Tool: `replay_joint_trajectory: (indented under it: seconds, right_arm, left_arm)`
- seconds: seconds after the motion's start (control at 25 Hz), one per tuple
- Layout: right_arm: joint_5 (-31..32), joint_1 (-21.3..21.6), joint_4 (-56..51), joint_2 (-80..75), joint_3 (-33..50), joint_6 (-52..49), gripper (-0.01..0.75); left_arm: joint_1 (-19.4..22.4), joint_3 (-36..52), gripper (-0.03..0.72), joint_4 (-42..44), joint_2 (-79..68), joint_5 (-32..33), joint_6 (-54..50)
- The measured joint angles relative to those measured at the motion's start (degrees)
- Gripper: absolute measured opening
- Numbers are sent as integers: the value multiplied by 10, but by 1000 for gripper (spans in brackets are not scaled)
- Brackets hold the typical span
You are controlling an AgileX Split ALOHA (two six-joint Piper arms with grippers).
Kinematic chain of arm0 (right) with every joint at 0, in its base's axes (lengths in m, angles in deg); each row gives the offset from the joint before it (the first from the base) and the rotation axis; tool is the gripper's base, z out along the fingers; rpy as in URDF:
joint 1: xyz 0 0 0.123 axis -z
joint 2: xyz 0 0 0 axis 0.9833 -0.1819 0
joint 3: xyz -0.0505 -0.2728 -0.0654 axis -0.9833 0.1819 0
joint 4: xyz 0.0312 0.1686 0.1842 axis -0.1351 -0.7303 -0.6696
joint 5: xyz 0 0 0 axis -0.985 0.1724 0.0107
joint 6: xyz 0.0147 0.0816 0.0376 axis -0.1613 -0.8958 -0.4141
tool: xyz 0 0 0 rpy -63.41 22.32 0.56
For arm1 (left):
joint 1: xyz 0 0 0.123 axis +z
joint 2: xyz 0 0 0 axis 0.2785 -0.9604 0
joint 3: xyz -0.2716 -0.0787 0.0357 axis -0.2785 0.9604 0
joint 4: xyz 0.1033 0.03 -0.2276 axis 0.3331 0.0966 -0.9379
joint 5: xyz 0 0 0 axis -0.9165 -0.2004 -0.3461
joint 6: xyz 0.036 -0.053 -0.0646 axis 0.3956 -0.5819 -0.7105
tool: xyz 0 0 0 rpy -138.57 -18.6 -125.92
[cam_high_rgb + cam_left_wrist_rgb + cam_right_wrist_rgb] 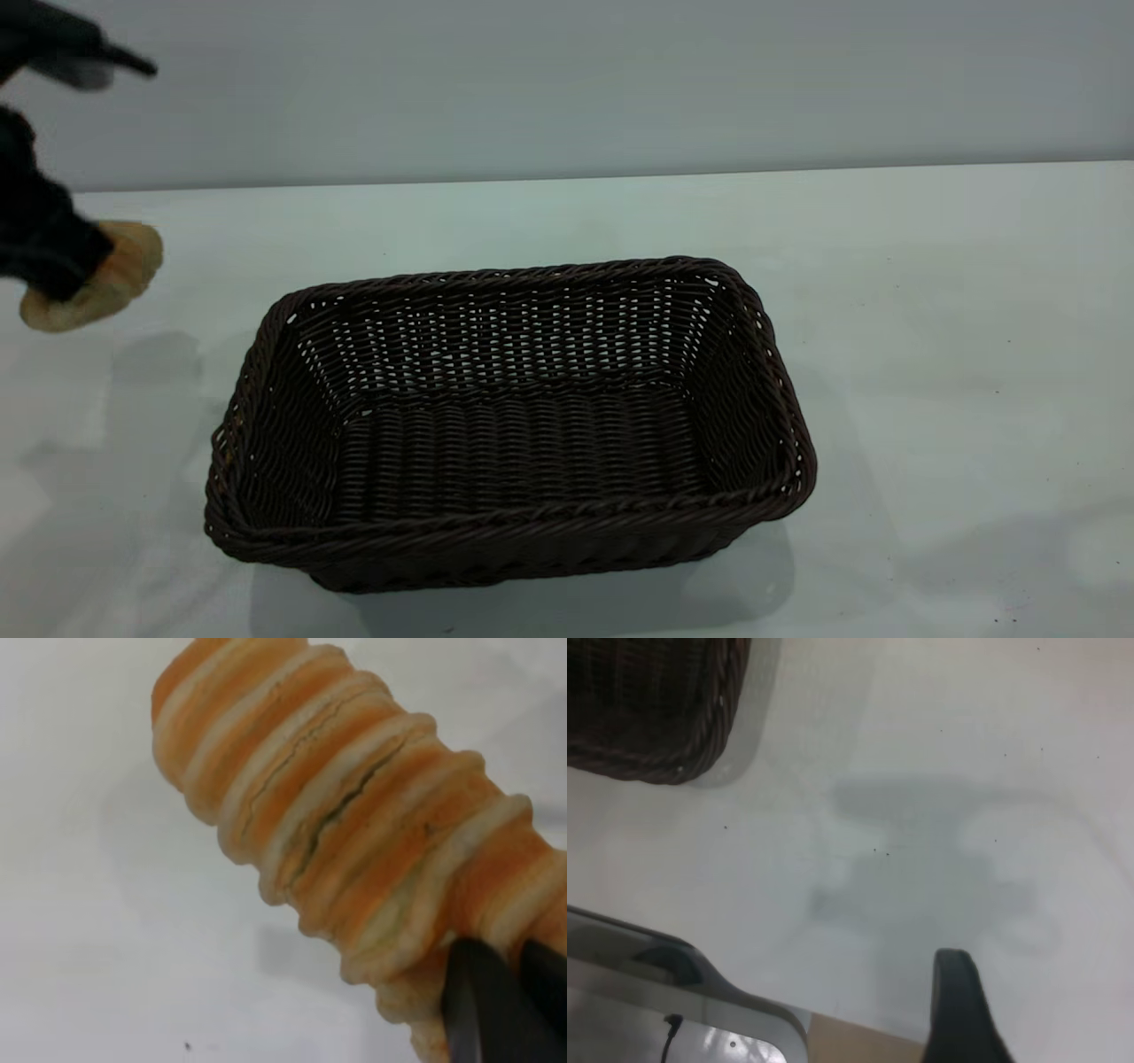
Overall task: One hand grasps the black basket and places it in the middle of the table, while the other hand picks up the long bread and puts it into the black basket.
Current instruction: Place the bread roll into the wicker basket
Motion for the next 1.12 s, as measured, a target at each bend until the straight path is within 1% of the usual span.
replay_joint_trajectory:
  seconds: [0.12, 0.32, 0.52, 0.64, 0.92, 1.04, 1.12]
  right_arm:
    - [-1, 0, 0, 0, 0, 0, 491]
    - [-1, 0, 0, 0, 0, 0, 491]
    - [-1, 0, 0, 0, 0, -2, 491]
    - [-2, 0, 0, 0, 0, -5, 491]
    - [-14, 0, 0, 0, 0, -16, 491]
    - [-14, 0, 0, 0, 0, -19, 491]
    - [-14, 0, 0, 0, 0, -21, 491]
  left_arm:
    - [-29, -44, 40, -29, 0, 53, -9]
    - [-80, -113, 40, -128, 0, 126, 7]
    - [-132, -140, 40, -204, 0, 157, 44]
    - [-164, -141, 40, -214, -1, 175, 50]
    - [-213, -141, 40, -215, -1, 234, 50]
    - [-226, -142, 40, -215, -1, 248, 50]
    - [-226, -142, 40, -217, -1, 257, 48]
